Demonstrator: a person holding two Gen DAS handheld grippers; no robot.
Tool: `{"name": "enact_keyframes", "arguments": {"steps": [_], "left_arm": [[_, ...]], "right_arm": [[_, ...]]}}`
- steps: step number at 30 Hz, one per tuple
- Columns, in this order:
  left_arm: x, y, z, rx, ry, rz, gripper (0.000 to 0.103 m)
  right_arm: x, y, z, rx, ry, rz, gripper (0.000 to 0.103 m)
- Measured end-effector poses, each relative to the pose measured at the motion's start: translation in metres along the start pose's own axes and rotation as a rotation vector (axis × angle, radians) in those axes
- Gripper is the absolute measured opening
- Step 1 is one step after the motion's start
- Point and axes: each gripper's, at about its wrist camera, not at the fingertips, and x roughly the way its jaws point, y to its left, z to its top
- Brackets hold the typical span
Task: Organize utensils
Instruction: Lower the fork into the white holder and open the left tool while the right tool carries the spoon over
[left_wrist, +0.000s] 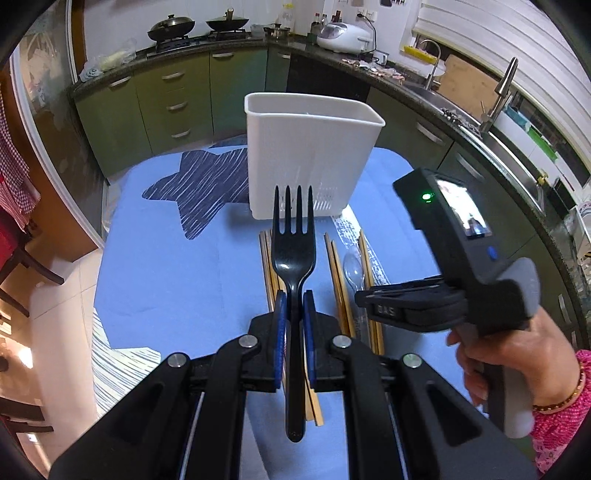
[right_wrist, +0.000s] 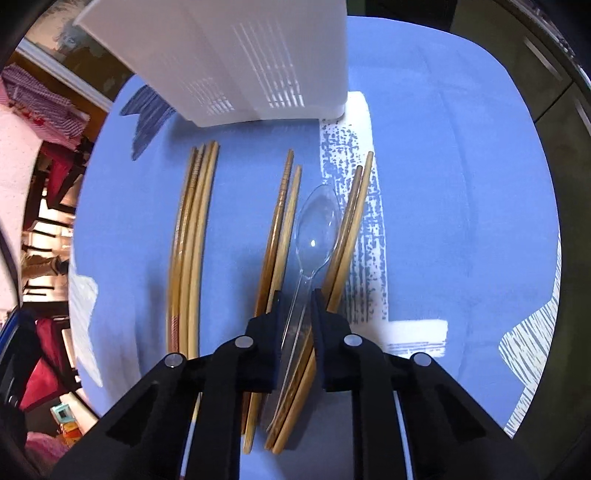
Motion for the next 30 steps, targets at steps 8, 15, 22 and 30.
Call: {"name": "enact_keyframes", "arguments": {"steps": [8, 15, 22, 30], "left_arm": [[-0.001, 0.01, -0.003, 0.003, -0.004, -0.017, 0.009], [-0.002, 0.012, -0.003, 0.01, -0.019, -0.021, 0.009], [-0.008, 0.016, 0.014, -0.011, -0.051, -0.04, 0.009], [-0.042, 0.016, 0.07, -0.03, -0.231, -0.083, 0.009]], "right_arm": [[0.01, 0.002, 0.007, 0.03, 0.022, -0.043, 0.015], [0.022, 0.007, 0.009, 0.037, 0.022, -0.066, 0.011], [-0.002, -0.012, -0.003, 0.056, -0.087, 0.083, 0.009], [-0.077, -0.029, -0.044, 0.023, -0.431, 0.261, 0.009]]}}
